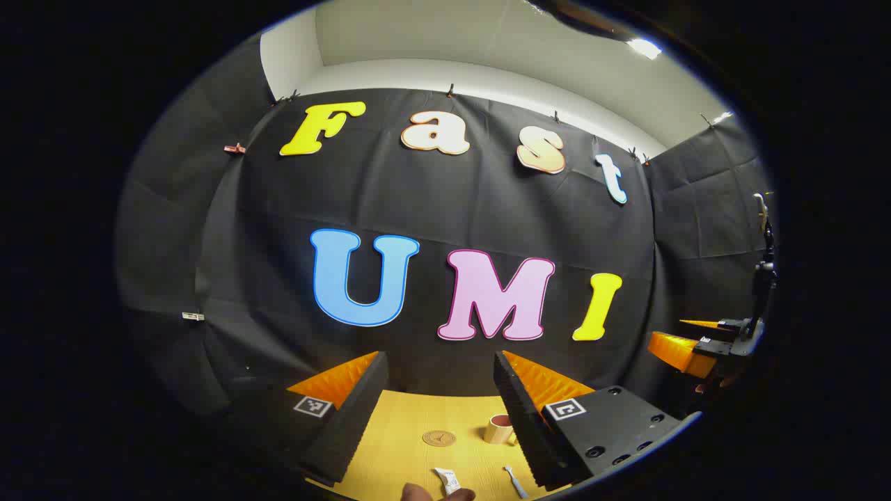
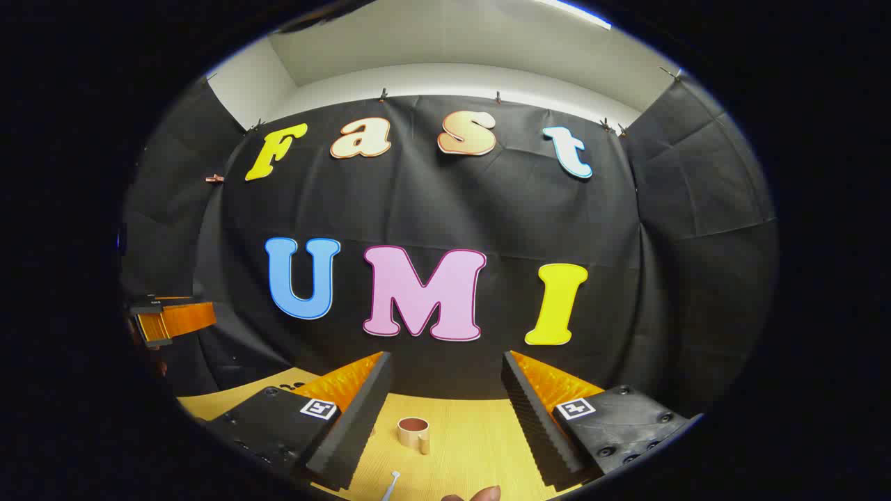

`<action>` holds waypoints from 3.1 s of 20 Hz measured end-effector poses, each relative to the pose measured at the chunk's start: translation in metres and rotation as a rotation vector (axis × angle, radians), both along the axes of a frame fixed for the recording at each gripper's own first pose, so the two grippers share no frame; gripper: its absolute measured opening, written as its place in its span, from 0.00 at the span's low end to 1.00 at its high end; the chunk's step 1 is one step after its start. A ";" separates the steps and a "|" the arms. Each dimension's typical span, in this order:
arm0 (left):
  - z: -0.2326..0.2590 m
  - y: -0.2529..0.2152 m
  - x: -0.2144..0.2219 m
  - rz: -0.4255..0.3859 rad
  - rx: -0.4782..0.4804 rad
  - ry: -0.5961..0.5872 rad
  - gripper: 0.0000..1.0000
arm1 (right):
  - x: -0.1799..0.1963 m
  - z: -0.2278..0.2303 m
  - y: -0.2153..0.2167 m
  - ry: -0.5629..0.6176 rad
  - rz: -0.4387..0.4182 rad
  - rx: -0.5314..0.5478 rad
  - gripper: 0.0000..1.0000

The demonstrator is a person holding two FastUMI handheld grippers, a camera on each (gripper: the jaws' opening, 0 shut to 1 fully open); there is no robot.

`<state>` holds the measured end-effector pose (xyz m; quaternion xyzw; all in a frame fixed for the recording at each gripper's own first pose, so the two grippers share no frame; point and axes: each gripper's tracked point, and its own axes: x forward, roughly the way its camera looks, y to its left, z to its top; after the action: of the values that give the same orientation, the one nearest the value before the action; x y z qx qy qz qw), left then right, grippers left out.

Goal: Put the toothbrush and toothpaste on the desktop into the cup, then pick up the cup and place it on the coaster on the desktop.

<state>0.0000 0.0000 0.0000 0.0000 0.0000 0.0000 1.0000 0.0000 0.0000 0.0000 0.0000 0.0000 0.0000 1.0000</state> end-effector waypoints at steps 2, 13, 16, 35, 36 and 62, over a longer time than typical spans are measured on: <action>-0.004 -0.002 0.002 0.000 -0.003 0.015 0.95 | 0.000 -0.003 0.000 0.003 0.002 -0.014 0.97; -0.018 -0.003 0.001 0.017 0.009 0.057 0.95 | 0.000 -0.013 -0.006 0.026 0.005 -0.001 0.97; -0.019 -0.004 0.000 0.016 0.016 0.063 0.95 | -0.003 -0.015 -0.007 0.032 0.003 0.005 0.97; -0.329 -0.030 0.029 0.034 0.066 0.856 0.93 | -0.003 -0.106 -0.008 0.255 0.070 0.008 0.97; -0.341 -0.025 0.033 0.054 0.074 0.880 0.93 | 0.000 -0.111 -0.010 0.264 0.074 0.008 0.97; -0.462 -0.006 0.045 0.109 0.127 1.244 0.42 | 0.002 -0.260 0.023 0.698 0.163 0.038 0.98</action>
<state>0.0448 -0.0063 -0.4617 0.0592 0.5818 0.0510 0.8096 0.0017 0.0227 -0.2599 0.0187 0.3416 0.0797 0.9363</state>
